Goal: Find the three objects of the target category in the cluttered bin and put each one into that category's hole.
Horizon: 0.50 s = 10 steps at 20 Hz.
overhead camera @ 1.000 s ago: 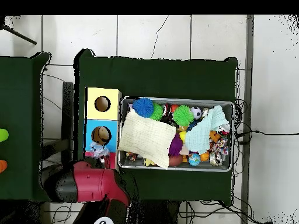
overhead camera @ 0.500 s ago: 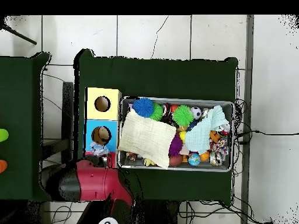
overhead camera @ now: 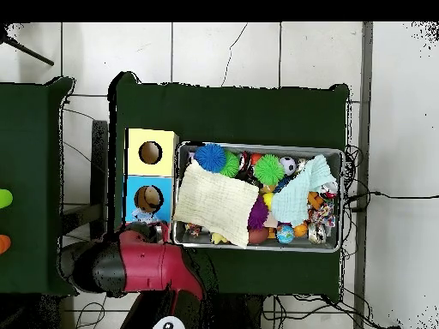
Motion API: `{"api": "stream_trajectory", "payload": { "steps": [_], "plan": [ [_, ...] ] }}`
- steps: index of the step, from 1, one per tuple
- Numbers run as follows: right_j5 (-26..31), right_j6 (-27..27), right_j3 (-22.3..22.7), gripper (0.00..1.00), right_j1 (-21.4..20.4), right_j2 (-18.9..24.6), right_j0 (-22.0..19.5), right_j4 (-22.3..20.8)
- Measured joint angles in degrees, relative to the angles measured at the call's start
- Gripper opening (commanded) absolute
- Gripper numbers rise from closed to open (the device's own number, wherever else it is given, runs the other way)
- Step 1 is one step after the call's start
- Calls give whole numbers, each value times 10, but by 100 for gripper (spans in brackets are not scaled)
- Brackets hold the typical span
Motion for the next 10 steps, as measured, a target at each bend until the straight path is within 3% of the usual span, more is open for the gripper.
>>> {"api": "stream_trajectory", "payload": {
  "steps": [10],
  "plan": [
    [0,0,0,100,0,12,-6,0]
  ]
}}
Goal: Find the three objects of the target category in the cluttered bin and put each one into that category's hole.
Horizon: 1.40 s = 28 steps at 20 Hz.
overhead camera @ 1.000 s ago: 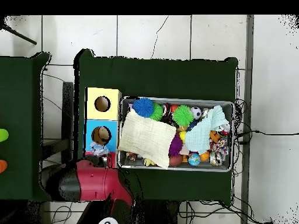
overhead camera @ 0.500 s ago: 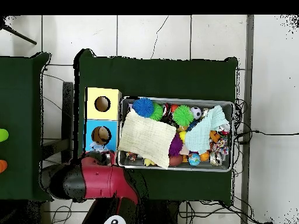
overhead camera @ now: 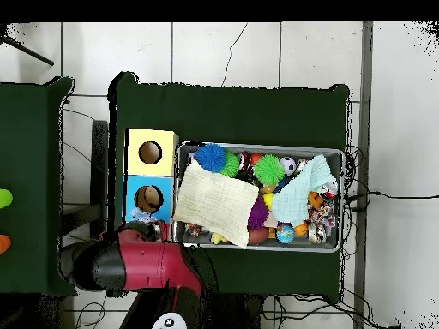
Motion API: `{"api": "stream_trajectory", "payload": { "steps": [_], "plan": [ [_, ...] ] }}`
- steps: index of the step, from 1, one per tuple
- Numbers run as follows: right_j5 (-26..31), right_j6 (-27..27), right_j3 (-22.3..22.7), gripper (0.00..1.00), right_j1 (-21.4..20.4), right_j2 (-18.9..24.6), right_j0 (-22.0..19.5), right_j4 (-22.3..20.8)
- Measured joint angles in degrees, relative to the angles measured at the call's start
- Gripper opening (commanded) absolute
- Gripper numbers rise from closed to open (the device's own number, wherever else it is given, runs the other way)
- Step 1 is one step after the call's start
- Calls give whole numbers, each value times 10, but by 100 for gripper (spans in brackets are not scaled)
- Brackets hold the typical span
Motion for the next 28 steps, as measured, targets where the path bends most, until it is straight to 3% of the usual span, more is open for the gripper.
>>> {"api": "stream_trajectory", "payload": {
  "steps": [28],
  "plan": [
    [17,0,3,100,-7,9,0,0]
  ]
}}
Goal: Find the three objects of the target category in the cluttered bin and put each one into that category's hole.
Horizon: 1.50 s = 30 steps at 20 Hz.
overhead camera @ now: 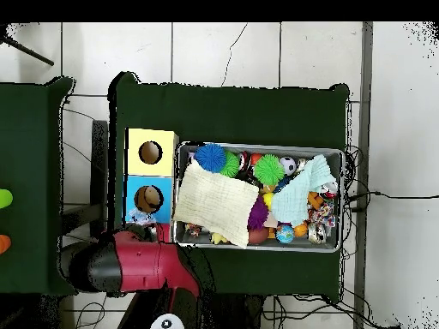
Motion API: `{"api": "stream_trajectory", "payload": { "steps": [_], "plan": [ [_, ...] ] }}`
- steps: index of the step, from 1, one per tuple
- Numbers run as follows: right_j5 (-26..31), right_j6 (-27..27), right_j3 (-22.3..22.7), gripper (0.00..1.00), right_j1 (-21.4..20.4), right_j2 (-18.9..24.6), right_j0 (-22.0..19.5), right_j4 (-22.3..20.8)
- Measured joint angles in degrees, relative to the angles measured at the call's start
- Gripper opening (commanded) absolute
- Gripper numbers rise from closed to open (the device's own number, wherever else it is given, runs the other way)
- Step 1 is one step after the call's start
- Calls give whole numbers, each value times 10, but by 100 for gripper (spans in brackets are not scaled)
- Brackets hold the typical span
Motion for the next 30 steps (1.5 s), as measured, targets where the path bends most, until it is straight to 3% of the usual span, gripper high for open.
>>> {"api": "stream_trajectory", "payload": {
  "steps": [21,30],
  "plan": [
    [-11,0,0,100,13,2,-2,0],
    [-70,0,0,100,18,8,-14,0]
  ]
}}
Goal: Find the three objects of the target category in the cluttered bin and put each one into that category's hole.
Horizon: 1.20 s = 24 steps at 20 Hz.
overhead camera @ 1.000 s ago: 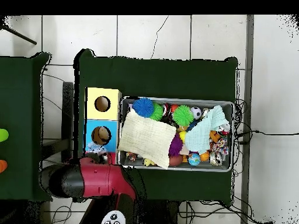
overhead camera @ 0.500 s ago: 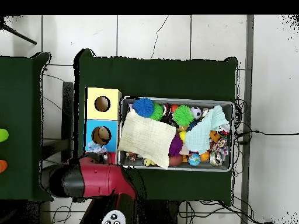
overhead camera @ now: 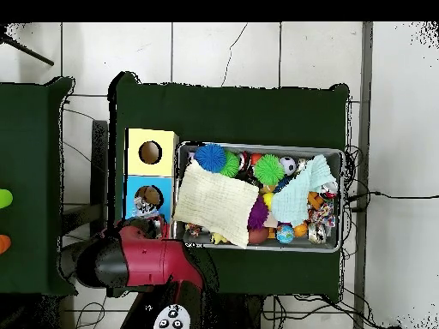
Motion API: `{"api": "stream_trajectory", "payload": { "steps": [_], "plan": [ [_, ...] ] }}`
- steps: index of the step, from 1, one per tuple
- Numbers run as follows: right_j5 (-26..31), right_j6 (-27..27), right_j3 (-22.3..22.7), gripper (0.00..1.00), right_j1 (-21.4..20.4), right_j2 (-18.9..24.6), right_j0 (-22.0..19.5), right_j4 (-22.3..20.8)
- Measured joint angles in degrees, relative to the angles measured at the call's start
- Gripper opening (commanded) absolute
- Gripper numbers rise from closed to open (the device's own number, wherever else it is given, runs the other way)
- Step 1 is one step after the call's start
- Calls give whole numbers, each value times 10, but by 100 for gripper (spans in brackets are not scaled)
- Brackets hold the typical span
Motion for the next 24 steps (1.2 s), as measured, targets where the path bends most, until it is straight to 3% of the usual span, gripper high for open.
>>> {"api": "stream_trajectory", "payload": {
  "steps": [7,24],
  "plan": [
    [-64,0,0,100,11,1,-1,0],
    [-99,0,-1,100,23,2,-1,0]
  ]
}}
